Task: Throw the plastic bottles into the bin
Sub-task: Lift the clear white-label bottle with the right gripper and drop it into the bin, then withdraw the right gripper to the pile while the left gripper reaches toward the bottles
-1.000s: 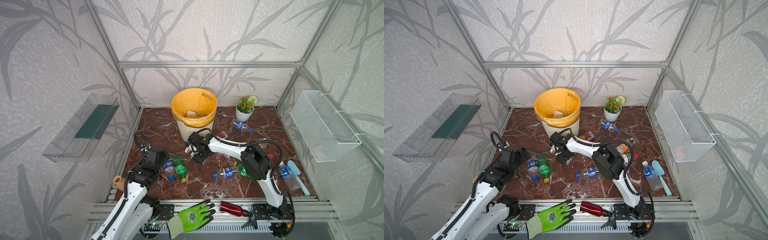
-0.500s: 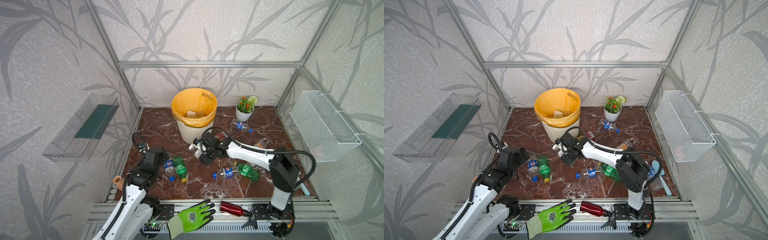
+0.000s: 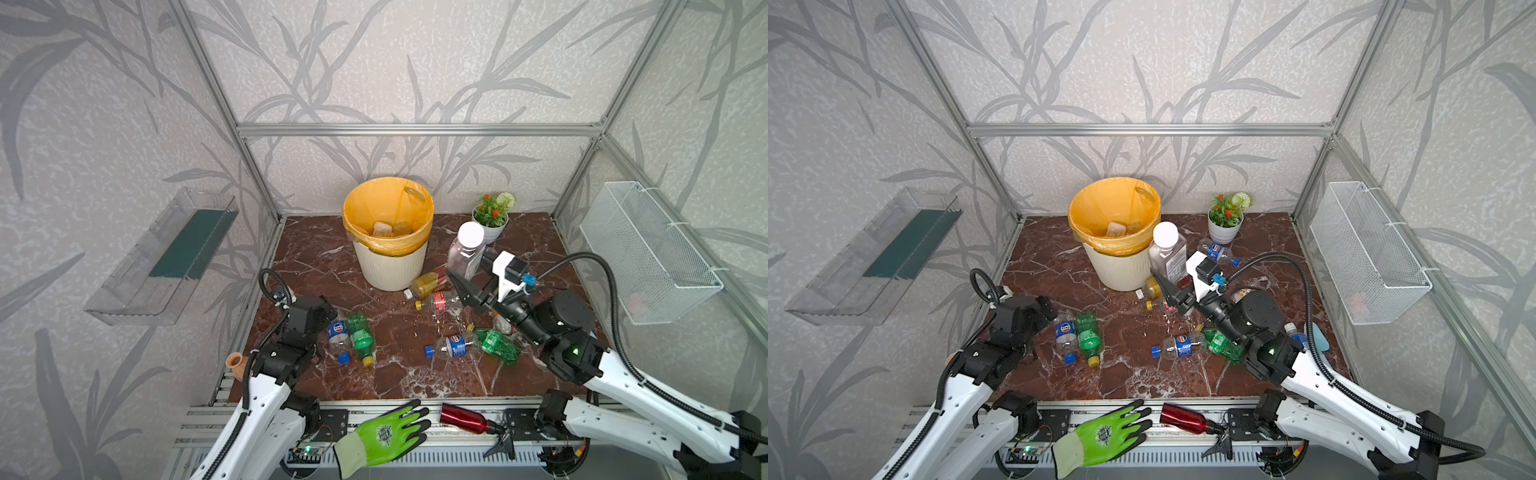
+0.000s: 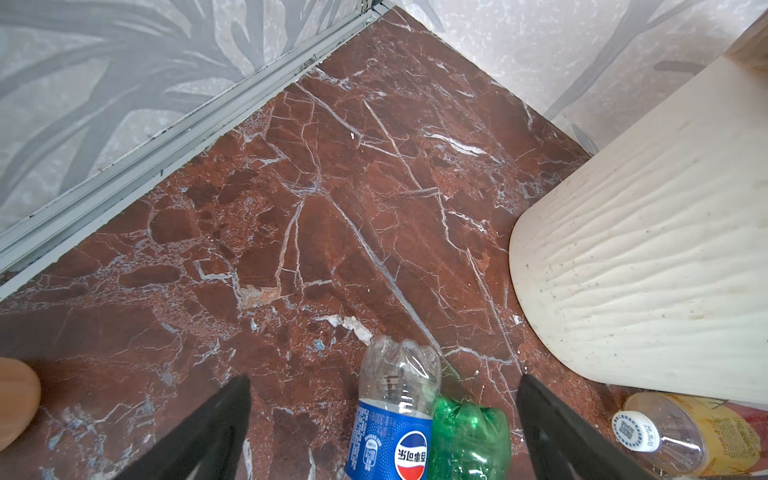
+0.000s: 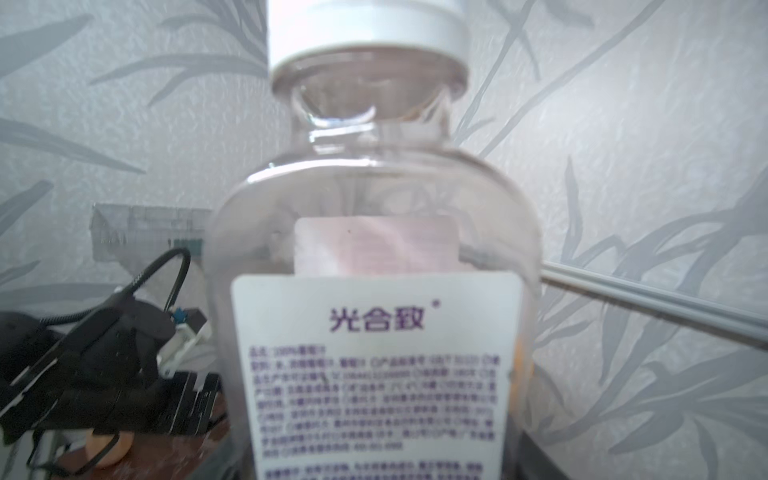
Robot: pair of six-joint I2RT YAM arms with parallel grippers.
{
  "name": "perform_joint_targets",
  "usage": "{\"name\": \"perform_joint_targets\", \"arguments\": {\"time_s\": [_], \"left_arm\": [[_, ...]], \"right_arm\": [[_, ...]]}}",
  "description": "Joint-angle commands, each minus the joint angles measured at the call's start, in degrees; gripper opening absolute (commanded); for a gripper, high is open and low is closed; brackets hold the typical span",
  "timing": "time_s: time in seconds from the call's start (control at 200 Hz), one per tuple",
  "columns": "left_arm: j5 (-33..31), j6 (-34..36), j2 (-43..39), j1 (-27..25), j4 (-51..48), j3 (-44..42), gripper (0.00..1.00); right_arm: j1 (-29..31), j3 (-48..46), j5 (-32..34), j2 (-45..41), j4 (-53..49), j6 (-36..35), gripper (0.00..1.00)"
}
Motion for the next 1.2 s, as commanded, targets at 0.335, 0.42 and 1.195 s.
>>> {"name": "perform_joint_targets", "arguments": {"time_s": [0.335, 0.42, 1.195], "left_arm": [[0.4, -0.8, 0.7, 0.3, 1.2, -0.6, 0.99], [0.3, 0.1, 0.6, 0.3, 0.4, 0.3, 0.99], [4.2, 8.6, -2.2, -1.7, 1.4, 3.2, 0.99]], "right_arm": [[-10.1, 46.4, -8.1, 44.9, -21.5, 4.8, 0.71], [-11.1, 52.0, -5.8, 48.4, -26.7, 4.8, 0.88], [-24.4, 7.8, 3.2, 18.7, -25.6, 22.0, 0.99]]}}
